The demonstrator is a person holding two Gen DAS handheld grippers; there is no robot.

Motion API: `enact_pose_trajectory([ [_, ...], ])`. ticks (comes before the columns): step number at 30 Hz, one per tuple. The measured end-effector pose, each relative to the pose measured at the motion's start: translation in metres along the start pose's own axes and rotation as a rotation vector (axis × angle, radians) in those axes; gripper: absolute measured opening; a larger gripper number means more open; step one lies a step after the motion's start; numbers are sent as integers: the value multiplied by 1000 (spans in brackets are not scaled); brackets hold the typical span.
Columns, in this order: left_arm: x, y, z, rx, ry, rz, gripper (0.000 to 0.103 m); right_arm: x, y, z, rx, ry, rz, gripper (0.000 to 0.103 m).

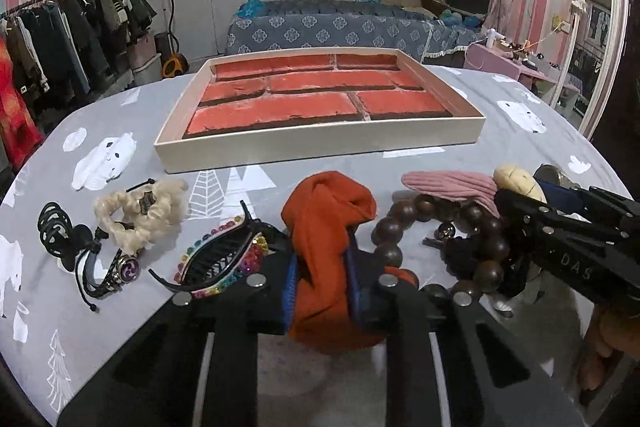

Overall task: Organize jewelry
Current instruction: 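Grasp the orange scrunchie with the left tool while the right tool grasps the plush keychain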

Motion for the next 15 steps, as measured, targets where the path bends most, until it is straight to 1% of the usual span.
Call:
enact_pose_trajectory([
  [6,4,-1,16,-13,-40,11,16,5,-2,25,-19,-72,9,40],
  [9,11,-2,34,-14,-73,14,16,14,-4,51,-34,-128,14,40],
  [12,23,-3,61,-8,-129,6,16,23,-3,77,-35,-173,23,40],
  [15,33,-4,80,3,-168,-1,16,28,1,96,-26,-200,34,41],
])
Point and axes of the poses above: each gripper's, at about its wrist camera, not at the fingertips, and z roughly against the way its jaws point, y to its left, x to its top, the point moved 7 cm from there along -z, roughly the way its jaws point
